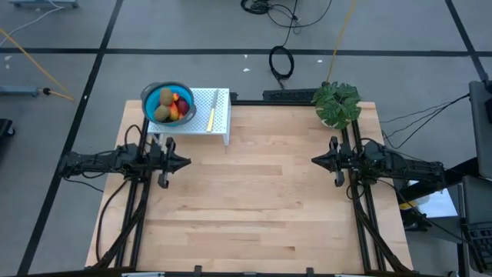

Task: Pick & Place Fruit
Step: Return to Home Position

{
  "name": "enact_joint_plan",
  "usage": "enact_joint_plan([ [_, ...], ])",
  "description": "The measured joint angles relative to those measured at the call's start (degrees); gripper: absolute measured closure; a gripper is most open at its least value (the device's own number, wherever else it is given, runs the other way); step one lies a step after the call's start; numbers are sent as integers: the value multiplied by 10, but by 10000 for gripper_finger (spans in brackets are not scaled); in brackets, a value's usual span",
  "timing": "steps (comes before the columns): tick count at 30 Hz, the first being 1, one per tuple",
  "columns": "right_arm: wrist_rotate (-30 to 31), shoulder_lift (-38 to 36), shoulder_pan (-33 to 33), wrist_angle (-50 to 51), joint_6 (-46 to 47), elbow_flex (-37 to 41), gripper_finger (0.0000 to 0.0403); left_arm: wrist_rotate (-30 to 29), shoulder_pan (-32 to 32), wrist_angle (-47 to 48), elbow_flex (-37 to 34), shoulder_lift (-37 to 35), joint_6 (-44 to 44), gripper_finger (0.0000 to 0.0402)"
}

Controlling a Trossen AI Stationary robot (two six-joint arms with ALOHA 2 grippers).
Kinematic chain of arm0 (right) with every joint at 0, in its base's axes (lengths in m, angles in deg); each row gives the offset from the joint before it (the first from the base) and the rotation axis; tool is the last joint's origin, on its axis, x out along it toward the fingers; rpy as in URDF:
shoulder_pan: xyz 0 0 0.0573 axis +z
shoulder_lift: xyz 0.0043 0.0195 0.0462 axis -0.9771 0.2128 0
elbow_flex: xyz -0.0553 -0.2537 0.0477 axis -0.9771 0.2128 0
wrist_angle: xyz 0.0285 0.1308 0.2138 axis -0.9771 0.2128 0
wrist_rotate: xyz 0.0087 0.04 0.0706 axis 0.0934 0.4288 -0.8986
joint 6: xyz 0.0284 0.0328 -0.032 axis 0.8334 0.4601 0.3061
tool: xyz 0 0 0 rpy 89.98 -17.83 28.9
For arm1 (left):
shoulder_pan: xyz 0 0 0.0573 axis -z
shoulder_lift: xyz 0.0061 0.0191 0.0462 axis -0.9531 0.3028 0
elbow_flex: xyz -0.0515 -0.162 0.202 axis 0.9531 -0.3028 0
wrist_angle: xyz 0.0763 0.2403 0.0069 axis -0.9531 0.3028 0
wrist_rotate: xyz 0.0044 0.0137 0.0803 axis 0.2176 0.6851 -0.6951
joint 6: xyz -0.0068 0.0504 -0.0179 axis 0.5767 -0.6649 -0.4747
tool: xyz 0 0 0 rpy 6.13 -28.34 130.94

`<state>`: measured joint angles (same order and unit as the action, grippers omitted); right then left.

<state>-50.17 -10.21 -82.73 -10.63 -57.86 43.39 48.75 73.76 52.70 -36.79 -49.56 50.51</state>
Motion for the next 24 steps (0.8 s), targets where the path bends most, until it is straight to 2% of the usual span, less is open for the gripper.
enact_joint_plan([
  [6,-1,0,0,1,0,0,403,-5,0,39,0,0,30,387],
  [18,-1,0,0,1,0,0,403,-6,0,40,0,0,27,400],
  [24,-1,0,0,1,0,0,403,-6,0,40,0,0,27,384],
])
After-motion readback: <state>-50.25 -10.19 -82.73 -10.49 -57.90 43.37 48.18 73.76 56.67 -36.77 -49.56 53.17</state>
